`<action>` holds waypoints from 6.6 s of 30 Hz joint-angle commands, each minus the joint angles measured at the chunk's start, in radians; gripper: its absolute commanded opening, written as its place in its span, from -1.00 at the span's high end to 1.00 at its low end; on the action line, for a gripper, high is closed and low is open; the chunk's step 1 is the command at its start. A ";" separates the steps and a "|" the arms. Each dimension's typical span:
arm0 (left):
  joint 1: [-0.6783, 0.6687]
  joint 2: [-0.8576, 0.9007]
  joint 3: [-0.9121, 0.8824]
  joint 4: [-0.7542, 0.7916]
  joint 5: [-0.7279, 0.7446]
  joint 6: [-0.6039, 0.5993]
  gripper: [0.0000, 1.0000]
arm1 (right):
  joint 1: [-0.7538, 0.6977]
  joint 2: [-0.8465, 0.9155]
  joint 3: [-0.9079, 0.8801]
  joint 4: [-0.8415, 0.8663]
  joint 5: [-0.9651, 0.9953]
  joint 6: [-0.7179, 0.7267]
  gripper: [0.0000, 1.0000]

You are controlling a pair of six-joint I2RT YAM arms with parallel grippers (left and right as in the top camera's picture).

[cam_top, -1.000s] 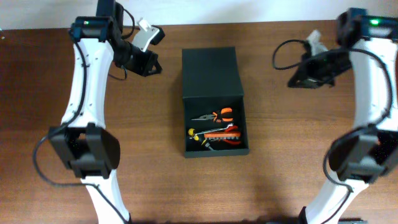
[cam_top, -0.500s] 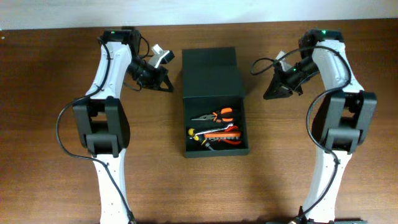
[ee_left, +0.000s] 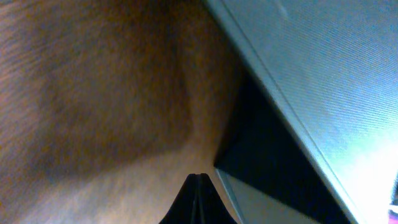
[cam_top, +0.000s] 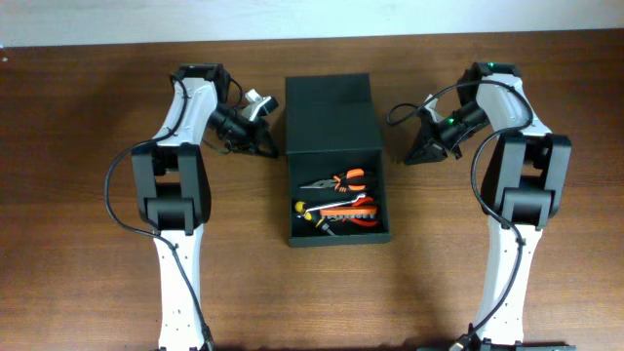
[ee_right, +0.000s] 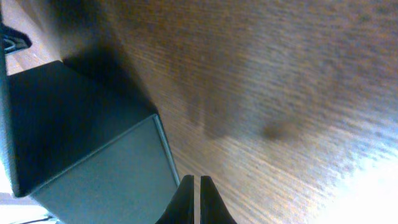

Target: Pack container

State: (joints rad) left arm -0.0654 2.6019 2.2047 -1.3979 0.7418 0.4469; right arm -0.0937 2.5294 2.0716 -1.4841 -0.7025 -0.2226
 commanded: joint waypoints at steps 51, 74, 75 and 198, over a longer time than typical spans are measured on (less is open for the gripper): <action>-0.045 0.043 -0.001 0.278 0.055 -0.174 0.96 | 0.025 0.092 -0.006 0.352 0.196 0.295 0.92; -0.034 0.043 -0.001 0.454 -0.031 -0.286 0.95 | 0.138 0.092 -0.006 0.567 -0.118 0.188 0.92; -0.032 0.043 -0.001 0.464 -0.031 -0.292 0.95 | 0.135 0.092 -0.006 0.580 -0.117 0.202 0.92; -0.058 -0.901 -0.451 -0.084 -0.805 -0.350 0.96 | 0.340 -0.872 -0.197 -0.094 0.545 0.238 0.57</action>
State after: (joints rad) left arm -0.1234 1.7672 1.8782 -1.5295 -0.0860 0.1097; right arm 0.1635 1.6352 1.9793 -1.6333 -0.0853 0.0246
